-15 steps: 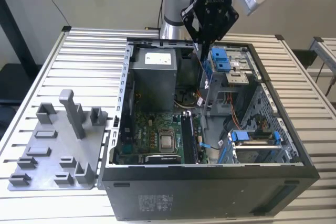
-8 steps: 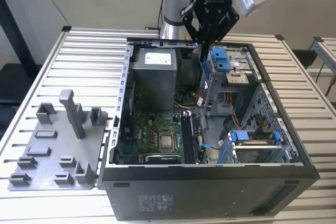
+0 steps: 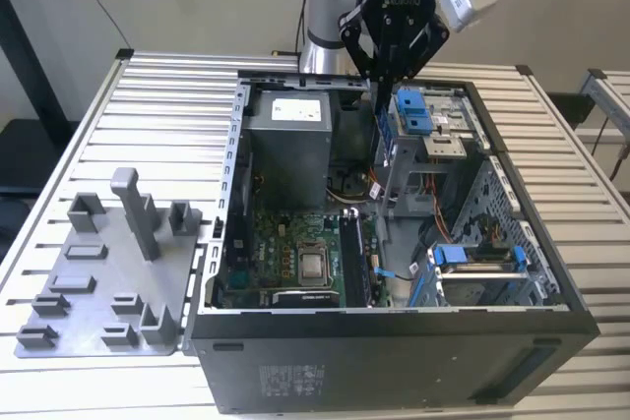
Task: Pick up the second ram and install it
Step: 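Insert the second ram into the second slot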
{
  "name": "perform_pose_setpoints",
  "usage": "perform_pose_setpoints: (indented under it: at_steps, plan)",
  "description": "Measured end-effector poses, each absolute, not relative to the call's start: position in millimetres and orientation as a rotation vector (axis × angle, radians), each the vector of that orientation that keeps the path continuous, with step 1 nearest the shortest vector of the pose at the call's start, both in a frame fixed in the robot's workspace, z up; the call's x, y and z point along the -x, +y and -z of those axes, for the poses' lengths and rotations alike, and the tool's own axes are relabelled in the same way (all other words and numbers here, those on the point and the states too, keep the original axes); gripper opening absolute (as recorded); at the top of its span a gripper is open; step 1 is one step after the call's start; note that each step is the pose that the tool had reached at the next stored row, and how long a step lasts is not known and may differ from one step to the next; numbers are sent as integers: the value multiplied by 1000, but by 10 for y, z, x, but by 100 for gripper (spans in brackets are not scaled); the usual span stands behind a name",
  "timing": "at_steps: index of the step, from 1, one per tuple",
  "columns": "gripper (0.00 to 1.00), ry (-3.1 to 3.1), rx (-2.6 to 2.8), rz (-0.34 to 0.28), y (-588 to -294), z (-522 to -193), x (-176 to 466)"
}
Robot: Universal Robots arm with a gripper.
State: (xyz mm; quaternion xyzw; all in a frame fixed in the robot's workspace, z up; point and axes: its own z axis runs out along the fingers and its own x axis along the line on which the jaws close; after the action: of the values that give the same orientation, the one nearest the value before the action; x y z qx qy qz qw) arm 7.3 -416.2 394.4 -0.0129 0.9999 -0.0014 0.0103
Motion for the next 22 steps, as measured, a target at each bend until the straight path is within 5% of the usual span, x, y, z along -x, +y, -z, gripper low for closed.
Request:
perform_pose_setpoints:
  at_steps: [22]
  plan:
    - [14, 3120, -100, 6, -4321, -3729, -73]
